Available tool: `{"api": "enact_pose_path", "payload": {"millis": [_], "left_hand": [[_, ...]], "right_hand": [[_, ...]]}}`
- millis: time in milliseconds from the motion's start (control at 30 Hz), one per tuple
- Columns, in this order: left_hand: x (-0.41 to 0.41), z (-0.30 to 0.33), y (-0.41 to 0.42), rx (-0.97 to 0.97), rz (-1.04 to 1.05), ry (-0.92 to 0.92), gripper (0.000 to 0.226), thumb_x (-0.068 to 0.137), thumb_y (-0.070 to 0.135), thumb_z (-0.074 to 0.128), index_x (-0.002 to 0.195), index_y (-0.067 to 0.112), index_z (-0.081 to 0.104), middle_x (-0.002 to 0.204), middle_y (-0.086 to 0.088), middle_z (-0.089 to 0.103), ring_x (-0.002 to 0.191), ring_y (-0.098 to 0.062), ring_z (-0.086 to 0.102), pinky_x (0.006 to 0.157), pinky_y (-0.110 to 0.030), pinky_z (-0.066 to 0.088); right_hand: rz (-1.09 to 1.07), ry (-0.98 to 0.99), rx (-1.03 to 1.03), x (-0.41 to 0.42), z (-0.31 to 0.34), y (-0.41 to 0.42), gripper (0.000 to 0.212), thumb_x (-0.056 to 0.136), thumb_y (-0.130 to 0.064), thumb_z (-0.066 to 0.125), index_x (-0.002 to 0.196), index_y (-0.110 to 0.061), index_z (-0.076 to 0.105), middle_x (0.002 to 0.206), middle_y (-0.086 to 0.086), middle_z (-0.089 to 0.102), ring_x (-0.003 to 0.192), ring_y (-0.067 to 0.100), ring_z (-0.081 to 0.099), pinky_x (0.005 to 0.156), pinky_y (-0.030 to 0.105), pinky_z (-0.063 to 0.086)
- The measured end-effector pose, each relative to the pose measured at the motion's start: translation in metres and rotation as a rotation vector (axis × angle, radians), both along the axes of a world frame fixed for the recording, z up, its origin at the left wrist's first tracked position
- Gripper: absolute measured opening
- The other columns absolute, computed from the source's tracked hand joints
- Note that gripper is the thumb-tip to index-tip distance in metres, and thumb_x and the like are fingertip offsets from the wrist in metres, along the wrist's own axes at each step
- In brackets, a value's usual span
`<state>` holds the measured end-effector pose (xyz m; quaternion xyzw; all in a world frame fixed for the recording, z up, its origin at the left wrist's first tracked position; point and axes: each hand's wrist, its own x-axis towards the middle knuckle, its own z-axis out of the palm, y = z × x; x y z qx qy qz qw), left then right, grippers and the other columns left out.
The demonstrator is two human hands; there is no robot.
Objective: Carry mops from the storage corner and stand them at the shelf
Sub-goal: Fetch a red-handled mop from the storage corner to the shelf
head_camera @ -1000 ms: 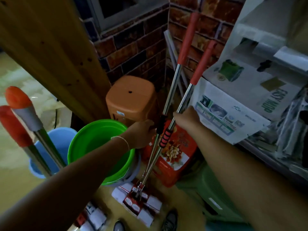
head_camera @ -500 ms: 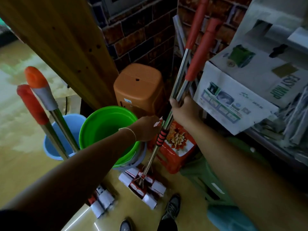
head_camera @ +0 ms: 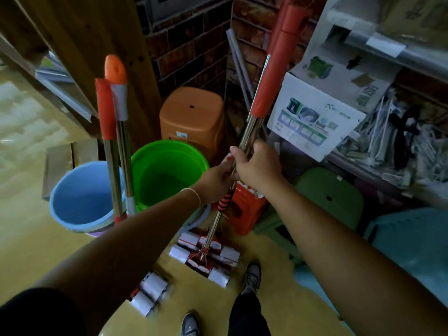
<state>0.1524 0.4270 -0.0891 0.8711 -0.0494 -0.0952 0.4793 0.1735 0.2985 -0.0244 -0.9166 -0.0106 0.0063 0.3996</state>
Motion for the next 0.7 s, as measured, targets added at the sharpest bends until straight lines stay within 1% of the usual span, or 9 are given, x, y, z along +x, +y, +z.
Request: {"api": "enact_pose_path", "payload": {"millis": [67, 133, 200, 233, 300, 367, 467, 600, 700], "left_hand": [[-0.022, 0.003, 0.01, 0.013, 0.0, -0.021, 0.033, 0.096, 0.019, 0.053, 0.123, 0.003, 0.058, 0.11, -0.017, 0.067, 0.103, -0.031, 0.062, 0.089, -0.037, 0.048], [-0.041, 0.007, 0.017, 0.053, -0.02, -0.049, 0.03, 0.097, 0.016, 0.052, 0.124, 0.004, 0.058, 0.108, -0.019, 0.067, 0.099, -0.032, 0.063, 0.083, -0.033, 0.046], [-0.056, 0.011, 0.024, 0.103, -0.041, -0.063, 0.029, 0.097, 0.013, 0.051, 0.124, 0.004, 0.057, 0.107, -0.02, 0.067, 0.097, -0.035, 0.063, 0.076, -0.03, 0.042], [-0.063, 0.012, 0.027, 0.129, -0.05, -0.067, 0.029, 0.097, 0.013, 0.05, 0.124, 0.004, 0.056, 0.107, -0.021, 0.067, 0.097, -0.037, 0.063, 0.076, -0.031, 0.042], [-0.08, 0.018, 0.032, 0.166, -0.06, -0.077, 0.032, 0.096, 0.019, 0.047, 0.122, 0.003, 0.055, 0.107, -0.024, 0.067, 0.096, -0.04, 0.063, 0.076, -0.035, 0.044], [-0.097, 0.022, 0.034, 0.181, -0.04, -0.083, 0.033, 0.095, 0.019, 0.046, 0.124, 0.003, 0.054, 0.106, -0.025, 0.067, 0.096, -0.042, 0.063, 0.076, -0.037, 0.045], [-0.121, 0.027, 0.032, 0.207, -0.021, -0.087, 0.032, 0.094, 0.013, 0.048, 0.125, 0.004, 0.052, 0.104, -0.025, 0.067, 0.094, -0.042, 0.063, 0.075, -0.039, 0.047], [-0.153, 0.031, 0.02, 0.243, -0.017, -0.093, 0.035, 0.091, 0.018, 0.047, 0.123, 0.003, 0.052, 0.101, -0.022, 0.069, 0.091, -0.041, 0.064, 0.073, -0.044, 0.051], [-0.177, 0.036, 0.004, 0.242, -0.006, -0.065, 0.037, 0.092, 0.014, 0.053, 0.128, 0.005, 0.05, 0.106, -0.019, 0.069, 0.095, -0.037, 0.064, 0.071, -0.034, 0.046]], "right_hand": [[-0.017, -0.02, -0.026, -0.025, 0.005, 0.01, 0.037, 0.092, -0.042, 0.065, 0.107, -0.008, 0.064, 0.107, 0.011, 0.07, 0.105, 0.03, 0.064, 0.075, 0.025, 0.041], [-0.025, -0.046, -0.05, -0.049, 0.011, 0.02, 0.036, 0.093, -0.04, 0.065, 0.106, -0.007, 0.065, 0.106, 0.012, 0.071, 0.105, 0.03, 0.064, 0.074, 0.023, 0.037], [-0.028, -0.077, -0.081, -0.069, 0.013, 0.028, 0.035, 0.091, -0.04, 0.067, 0.102, -0.007, 0.067, 0.102, 0.012, 0.072, 0.101, 0.031, 0.065, 0.073, 0.024, 0.037], [-0.029, -0.079, -0.083, -0.077, 0.014, 0.033, 0.035, 0.091, -0.041, 0.068, 0.1, -0.007, 0.068, 0.099, 0.012, 0.073, 0.099, 0.031, 0.066, 0.074, 0.024, 0.041], [-0.015, -0.07, -0.055, -0.091, 0.014, 0.04, 0.035, 0.089, -0.041, 0.068, 0.1, -0.008, 0.069, 0.096, 0.009, 0.073, 0.096, 0.031, 0.068, 0.082, 0.033, 0.052], [0.004, -0.069, -0.054, -0.105, 0.016, 0.043, 0.034, 0.088, -0.04, 0.069, 0.101, -0.008, 0.069, 0.096, 0.01, 0.073, 0.096, 0.032, 0.068, 0.082, 0.042, 0.054], [0.026, -0.096, -0.082, -0.129, 0.019, 0.043, 0.035, 0.091, -0.039, 0.067, 0.102, -0.006, 0.066, 0.099, 0.011, 0.071, 0.097, 0.031, 0.066, 0.08, 0.034, 0.05], [0.053, -0.098, -0.081, -0.164, 0.018, 0.031, 0.039, 0.094, -0.039, 0.063, 0.111, -0.005, 0.062, 0.106, 0.013, 0.069, 0.102, 0.031, 0.065, 0.081, 0.031, 0.047], [0.068, -0.092, -0.061, -0.19, 0.021, 0.018, 0.04, 0.095, -0.038, 0.061, 0.115, -0.003, 0.06, 0.109, 0.014, 0.067, 0.104, 0.031, 0.064, 0.08, 0.029, 0.045]]}}
